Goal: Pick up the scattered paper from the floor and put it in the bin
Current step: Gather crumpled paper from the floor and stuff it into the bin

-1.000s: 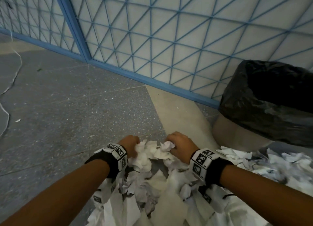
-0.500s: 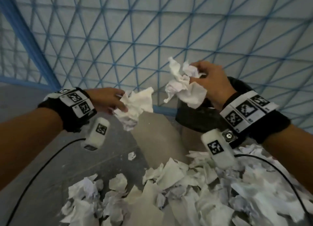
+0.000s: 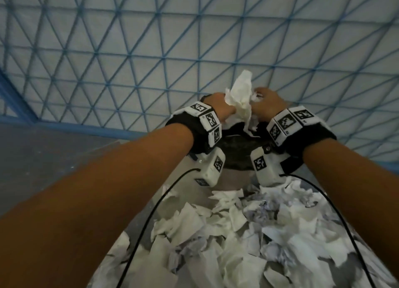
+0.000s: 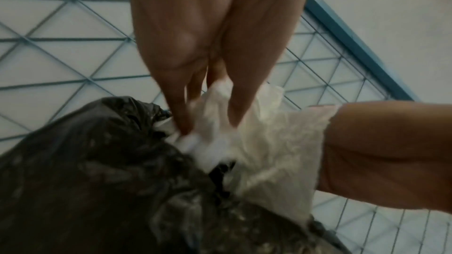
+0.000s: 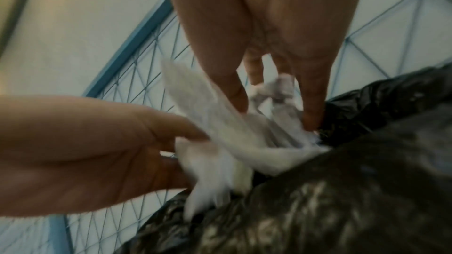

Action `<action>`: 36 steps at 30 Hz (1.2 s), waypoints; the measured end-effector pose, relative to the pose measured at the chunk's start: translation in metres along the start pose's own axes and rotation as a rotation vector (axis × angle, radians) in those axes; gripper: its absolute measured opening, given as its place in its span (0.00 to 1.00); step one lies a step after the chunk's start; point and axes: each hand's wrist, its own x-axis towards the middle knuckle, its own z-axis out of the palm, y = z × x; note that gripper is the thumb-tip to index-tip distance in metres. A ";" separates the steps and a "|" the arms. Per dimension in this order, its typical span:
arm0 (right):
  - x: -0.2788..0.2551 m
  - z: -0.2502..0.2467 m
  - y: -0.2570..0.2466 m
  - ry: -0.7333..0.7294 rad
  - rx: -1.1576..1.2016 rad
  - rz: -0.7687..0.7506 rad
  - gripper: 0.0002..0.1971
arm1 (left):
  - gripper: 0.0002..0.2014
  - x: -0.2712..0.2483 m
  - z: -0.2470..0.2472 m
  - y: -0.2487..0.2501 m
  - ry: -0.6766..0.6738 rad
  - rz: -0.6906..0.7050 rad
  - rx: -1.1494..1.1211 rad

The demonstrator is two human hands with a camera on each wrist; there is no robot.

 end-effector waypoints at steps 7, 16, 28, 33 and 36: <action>-0.014 0.011 0.002 0.228 0.041 -0.187 0.19 | 0.26 -0.004 -0.012 -0.028 0.070 0.030 -0.229; -0.105 0.120 -0.005 -0.474 -0.192 -0.670 0.10 | 0.16 -0.070 0.008 -0.183 -0.087 -0.183 0.043; -0.128 0.228 0.043 -1.084 -0.721 -0.750 0.35 | 0.33 -0.074 0.094 -0.265 -0.602 -0.103 0.486; -0.141 0.254 0.045 -1.107 -0.844 -0.961 0.28 | 0.23 -0.086 0.109 -0.273 -0.516 -0.107 0.440; -0.143 0.254 0.040 -1.019 -0.729 -0.972 0.19 | 0.16 -0.096 0.092 -0.275 -0.324 -0.209 0.210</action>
